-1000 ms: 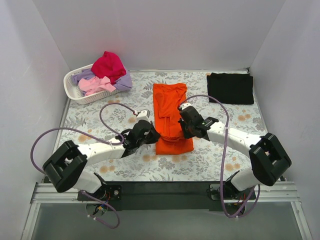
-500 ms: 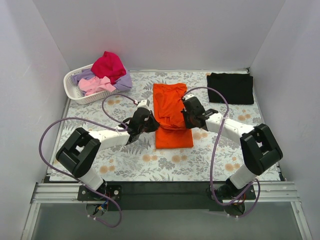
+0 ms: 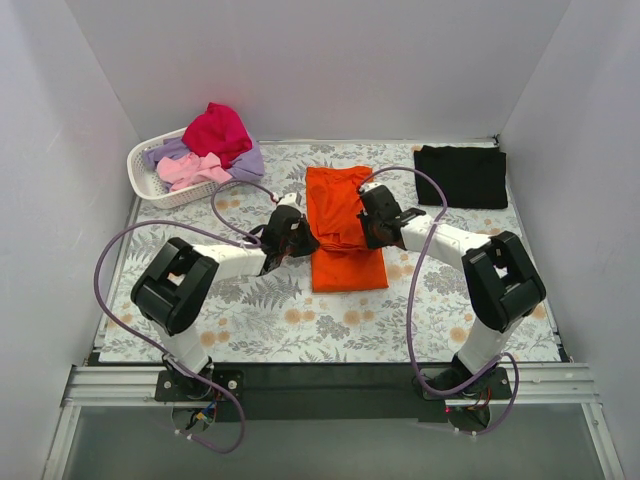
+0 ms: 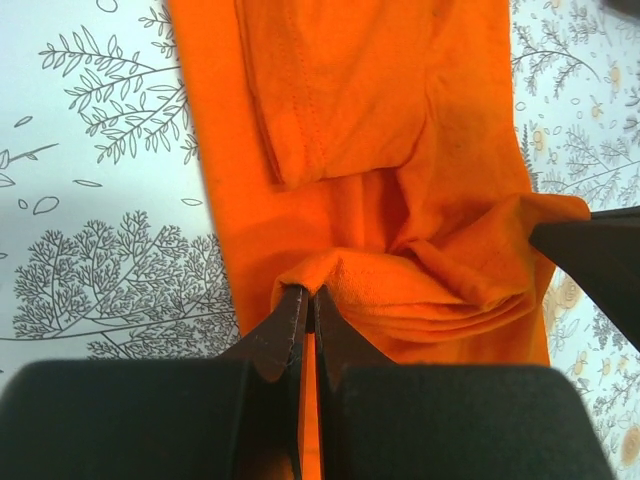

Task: Fold and stack the t-shirts
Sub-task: Fold the tshirt

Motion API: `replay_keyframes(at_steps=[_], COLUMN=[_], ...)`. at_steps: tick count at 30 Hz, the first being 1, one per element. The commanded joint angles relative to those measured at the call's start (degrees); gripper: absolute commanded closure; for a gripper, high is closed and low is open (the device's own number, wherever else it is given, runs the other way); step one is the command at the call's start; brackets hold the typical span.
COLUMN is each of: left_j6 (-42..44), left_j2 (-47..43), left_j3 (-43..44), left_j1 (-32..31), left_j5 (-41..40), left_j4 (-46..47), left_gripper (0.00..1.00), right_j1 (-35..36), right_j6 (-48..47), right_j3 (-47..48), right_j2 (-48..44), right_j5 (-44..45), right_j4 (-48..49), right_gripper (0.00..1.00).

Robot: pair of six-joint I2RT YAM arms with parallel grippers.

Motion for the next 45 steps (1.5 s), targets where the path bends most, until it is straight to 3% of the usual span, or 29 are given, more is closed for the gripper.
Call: replay_keyframes(at_steps=[1, 12, 14, 15, 17, 18, 20, 22, 25, 30, 34, 40, 45], left_j6=[1.9, 3.3, 3.3, 3.7, 4.1, 4.8, 5.7, 6.7, 7.8, 8.0, 4.9, 2.0, 1.5], left_j2=[0.3, 2.4, 2.7, 2.3, 0.5, -0.4, -3.9, -7.9, -11.5, -13.2, -10.1, -2.2, 2.7], left_j3=[2.6, 6.6, 7.5, 8.0, 8.9, 9.7, 10.4, 10.1, 7.4, -0.4, -5.5, -6.8, -7.6], left_j1=[0.9, 2.5, 2.8, 2.7, 2.8, 2.8, 2.7, 2.5, 0.1, -9.6, -12.6, -13.4, -14.8], left_j5=[0.7, -0.3, -2.1, -3.3, -8.0, -9.5, -12.4, -14.2, -14.2, -12.9, -7.1, -0.9, -2.5], left_j4=[-0.4, -1.7, -2.7, -3.4, -4.8, -6.0, -6.9, -6.6, -4.0, 6.8, 15.7, 21.9, 22.7], left_gripper=[1.0, 1.0, 0.84, 0.6, 0.4, 0.24, 0.14, 0.11, 0.11, 0.11, 0.12, 0.12, 0.13], right_j1=[-0.7, -2.7, -3.3, -3.6, -4.2, -4.3, -4.5, -4.5, -4.5, -4.6, -6.2, -7.0, -7.1], right_j6=[-0.7, -0.8, -0.8, -0.9, -1.2, -1.6, -1.9, -2.3, -2.1, -0.2, 0.5, 0.6, 0.6], right_j3=[2.1, 6.5, 7.6, 9.0, 10.7, 11.7, 12.3, 12.0, 10.2, 6.1, 4.4, 2.5, 0.8], right_j2=[0.5, 3.7, 4.3, 4.3, 3.4, 2.6, -0.5, -3.1, -7.6, -11.5, -12.4, -12.7, -12.1], right_j5=[1.8, 2.4, 2.1, 2.1, 3.0, 3.7, 5.9, 6.6, 4.2, -2.4, -4.1, -6.9, -12.1], right_j4=[0.7, 0.5, 0.3, -0.2, -1.2, -1.8, -2.2, -2.3, -2.0, -0.8, 0.3, 1.6, 3.4], right_gripper=[0.99, 0.99, 0.87, 0.7, 0.56, 0.48, 0.42, 0.35, 0.33, 0.33, 0.32, 0.32, 0.32])
